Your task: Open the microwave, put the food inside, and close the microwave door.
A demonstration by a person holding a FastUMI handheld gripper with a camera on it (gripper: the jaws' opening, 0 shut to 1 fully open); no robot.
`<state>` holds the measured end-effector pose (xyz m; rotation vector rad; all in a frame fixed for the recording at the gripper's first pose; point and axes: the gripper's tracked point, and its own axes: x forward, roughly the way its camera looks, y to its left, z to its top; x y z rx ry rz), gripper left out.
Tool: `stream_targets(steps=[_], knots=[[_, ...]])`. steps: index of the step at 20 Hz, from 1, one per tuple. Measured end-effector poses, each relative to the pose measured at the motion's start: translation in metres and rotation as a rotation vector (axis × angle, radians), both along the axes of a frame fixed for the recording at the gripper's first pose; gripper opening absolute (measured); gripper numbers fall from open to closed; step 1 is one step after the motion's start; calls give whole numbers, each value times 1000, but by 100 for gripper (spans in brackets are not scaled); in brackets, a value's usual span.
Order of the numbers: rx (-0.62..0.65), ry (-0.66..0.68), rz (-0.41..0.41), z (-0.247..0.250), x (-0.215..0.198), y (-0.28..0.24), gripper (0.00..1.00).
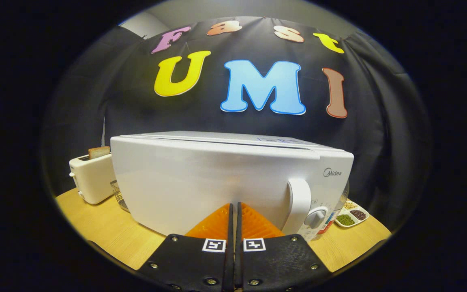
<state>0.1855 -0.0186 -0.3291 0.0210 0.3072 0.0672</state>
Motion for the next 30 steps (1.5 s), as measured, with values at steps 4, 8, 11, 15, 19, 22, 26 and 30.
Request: stream_targets(steps=[4, 8, 11, 15, 19, 22, 26, 30], knots=[[-49, -20, -2, 5, 9, 2, 4], [-17, 6, 8, 14, -4, 4, 4], [31, -21, 42, 57, -33, 17, 4], [56, -116, 136, 136, -72, 40, 6], [41, -160, 175, 184, -93, 47, 8], [55, -137, 146, 202, -102, 40, 16], [-31, -203, 27, 238, -97, 5, 19], [-17, -241, -69, 262, -96, -19, 63]])
